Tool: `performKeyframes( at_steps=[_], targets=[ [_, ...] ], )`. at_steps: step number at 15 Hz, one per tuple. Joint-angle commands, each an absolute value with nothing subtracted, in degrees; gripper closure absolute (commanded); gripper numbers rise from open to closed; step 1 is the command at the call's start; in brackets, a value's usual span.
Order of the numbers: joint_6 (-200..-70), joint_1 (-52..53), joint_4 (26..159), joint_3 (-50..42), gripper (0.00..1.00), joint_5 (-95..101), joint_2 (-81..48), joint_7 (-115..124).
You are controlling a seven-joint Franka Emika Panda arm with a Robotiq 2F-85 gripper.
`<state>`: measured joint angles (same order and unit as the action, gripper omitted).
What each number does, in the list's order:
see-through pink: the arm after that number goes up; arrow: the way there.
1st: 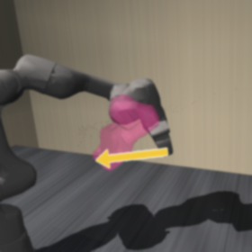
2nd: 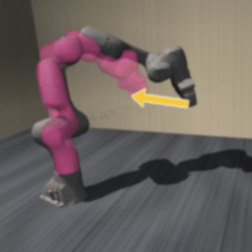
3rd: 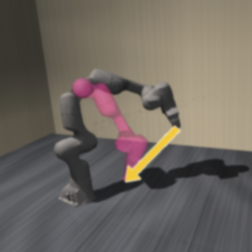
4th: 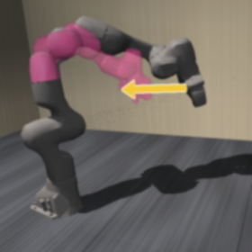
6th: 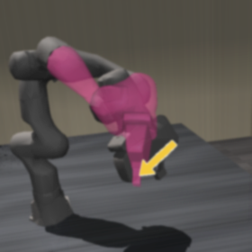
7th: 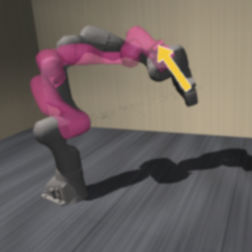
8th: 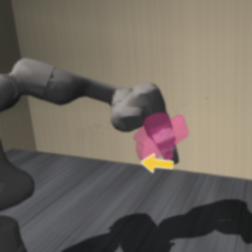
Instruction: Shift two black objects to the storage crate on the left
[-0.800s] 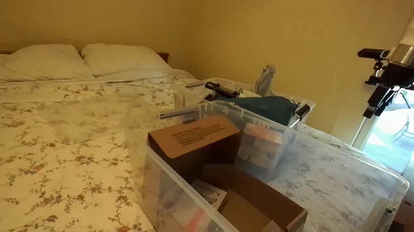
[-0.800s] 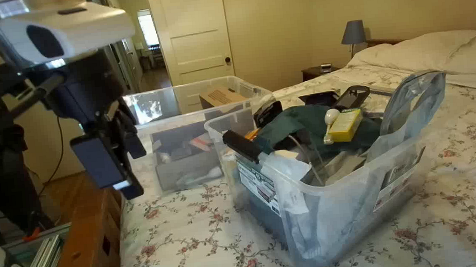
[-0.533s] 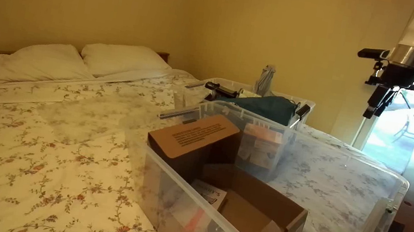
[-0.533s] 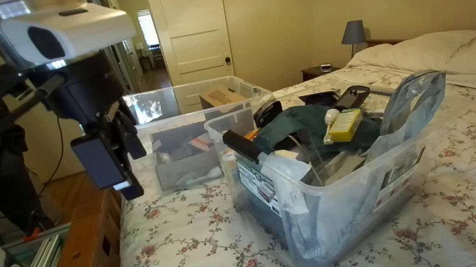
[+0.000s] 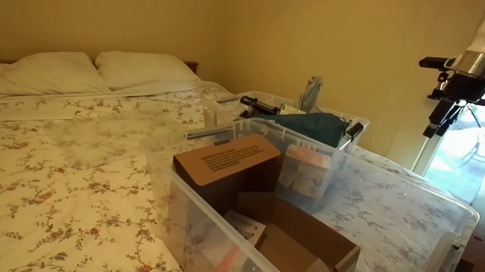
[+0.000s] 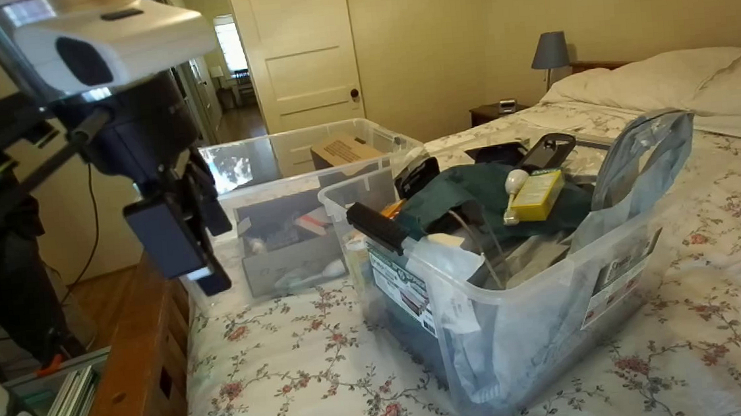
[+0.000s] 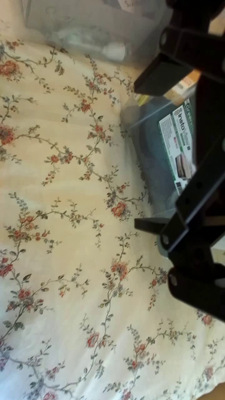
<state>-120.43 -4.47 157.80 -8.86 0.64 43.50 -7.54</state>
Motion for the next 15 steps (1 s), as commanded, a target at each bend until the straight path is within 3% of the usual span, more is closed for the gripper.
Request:
performKeyframes(
  at_steps=[1,8,11,15],
  targets=[
    [-124.3,1.9,154.0,-6.1,0.00,-6.2,41.7,-6.7],
    [-139.4,12.7,141.0,4.8,0.00,-8.4,29.6,-4.6],
    [-152.1,10.3,137.4,10.0,0.00,-5.1,22.8,2.1],
    [-158.0,5.6,132.9,11.4,0.00,1.8,15.3,3.4]
  ],
)
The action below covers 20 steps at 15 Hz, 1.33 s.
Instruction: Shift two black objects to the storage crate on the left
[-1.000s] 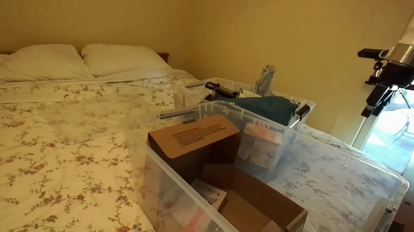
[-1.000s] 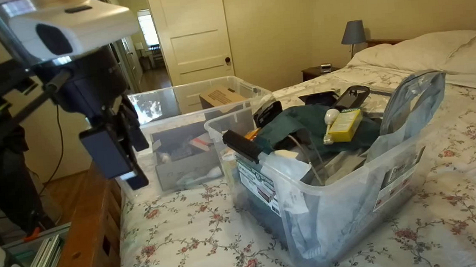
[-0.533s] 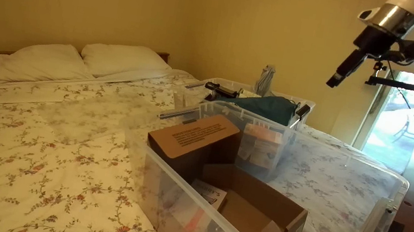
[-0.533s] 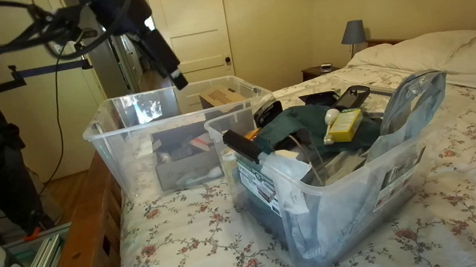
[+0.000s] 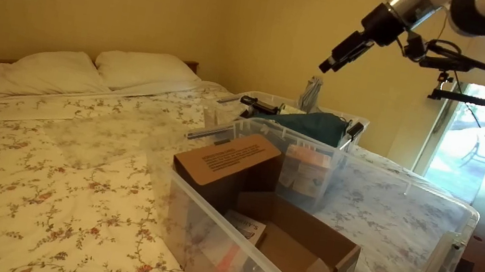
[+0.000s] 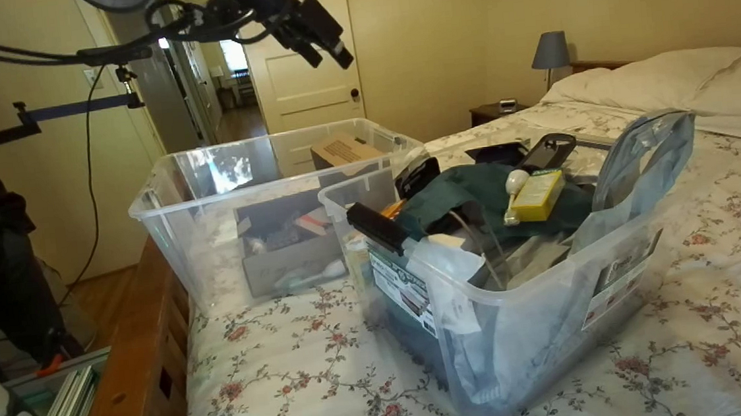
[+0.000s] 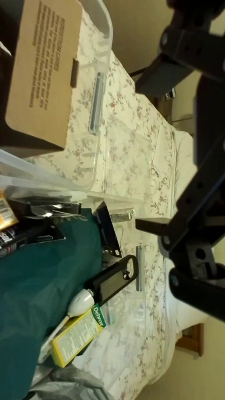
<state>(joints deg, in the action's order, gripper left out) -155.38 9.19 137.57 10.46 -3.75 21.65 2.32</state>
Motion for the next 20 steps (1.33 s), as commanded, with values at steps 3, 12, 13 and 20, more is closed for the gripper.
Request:
performKeyframes(
  at_steps=[3,12,13,20],
  targets=[
    [-159.6,0.5,131.4,12.5,0.00,13.2,10.8,5.1],
    [-154.4,1.7,136.8,10.2,0.00,19.3,11.0,-1.5],
    [-154.7,1.2,137.4,10.8,0.00,22.5,10.6,0.2],
    [-153.8,2.2,136.0,15.2,0.00,32.3,4.3,5.8]
  ],
)
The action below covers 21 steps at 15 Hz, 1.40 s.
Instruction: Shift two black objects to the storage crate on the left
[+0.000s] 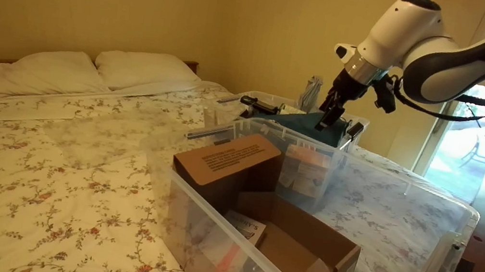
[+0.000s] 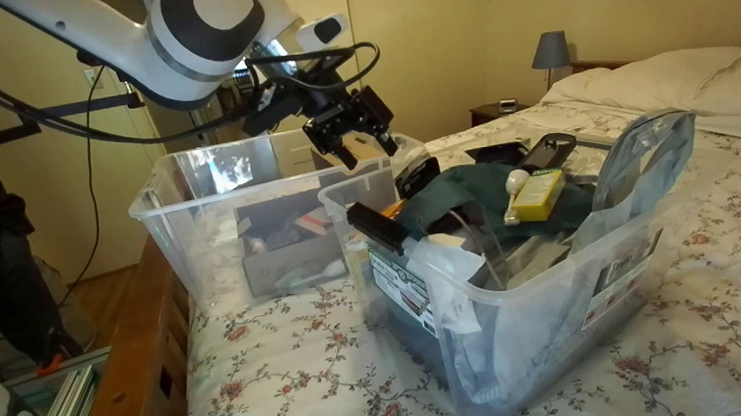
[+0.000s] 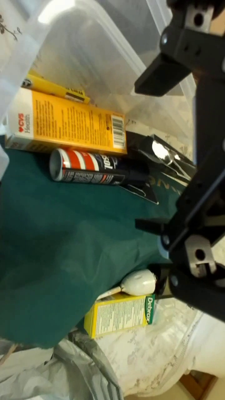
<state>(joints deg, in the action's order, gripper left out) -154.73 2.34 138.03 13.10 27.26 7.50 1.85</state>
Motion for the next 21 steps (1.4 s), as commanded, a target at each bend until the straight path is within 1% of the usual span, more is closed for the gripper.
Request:
performKeyframes(
  at_steps=[1,5,8,9,11,12,15,17,18,19,20,21],
  targets=[
    [-153.8,1.3,134.4,15.9,0.00,35.6,2.5,9.9],
    [-153.5,-0.2,129.3,14.1,0.00,39.5,-1.3,19.4],
    [-150.1,-0.4,127.7,13.6,0.00,36.3,-2.9,13.6],
    [-152.3,-0.5,130.0,13.6,0.00,37.2,-1.0,15.4],
    [-151.6,-0.6,129.2,13.5,0.00,37.1,-2.1,14.9],
    [-152.8,2.4,130.3,10.6,0.00,36.3,-1.1,13.7],
    [-155.7,3.9,133.4,10.0,0.00,33.5,0.7,8.9],
    [-155.4,4.8,134.7,9.8,0.00,32.5,0.9,7.1],
    [-155.3,5.0,135.2,9.6,0.07,32.4,0.8,6.7],
    [-155.1,3.8,135.3,10.9,0.11,33.7,0.4,7.5],
    [-155.0,3.9,135.2,10.8,0.21,34.4,-0.2,8.4],
    [-154.8,3.8,134.6,10.7,0.18,35.7,-1.2,9.9]
  ],
)
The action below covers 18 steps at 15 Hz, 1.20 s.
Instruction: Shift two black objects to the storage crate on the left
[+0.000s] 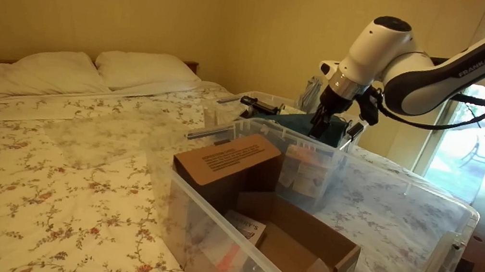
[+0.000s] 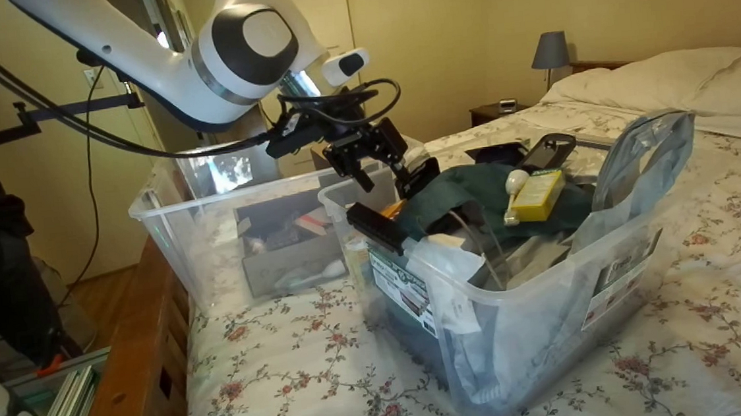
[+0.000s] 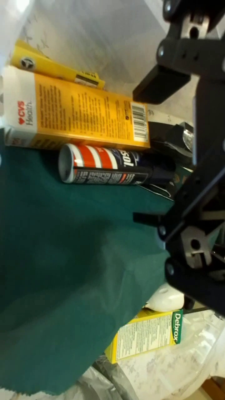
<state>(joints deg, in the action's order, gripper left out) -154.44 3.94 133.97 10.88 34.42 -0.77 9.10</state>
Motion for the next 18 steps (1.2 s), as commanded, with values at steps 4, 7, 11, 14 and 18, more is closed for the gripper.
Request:
performKeyframes(
  at_steps=[4,7,11,14,18],
  targets=[
    [-153.3,4.7,131.2,11.2,0.22,38.3,-5.4,12.1],
    [-152.0,5.2,128.3,11.1,0.27,41.1,-8.7,14.1],
    [-147.4,5.2,122.0,10.2,0.30,42.5,-13.8,17.1],
    [-144.8,9.1,119.1,6.0,0.37,42.5,-17.2,17.4],
    [-139.8,11.2,115.4,4.3,0.64,40.0,-21.2,16.1]
  ],
)
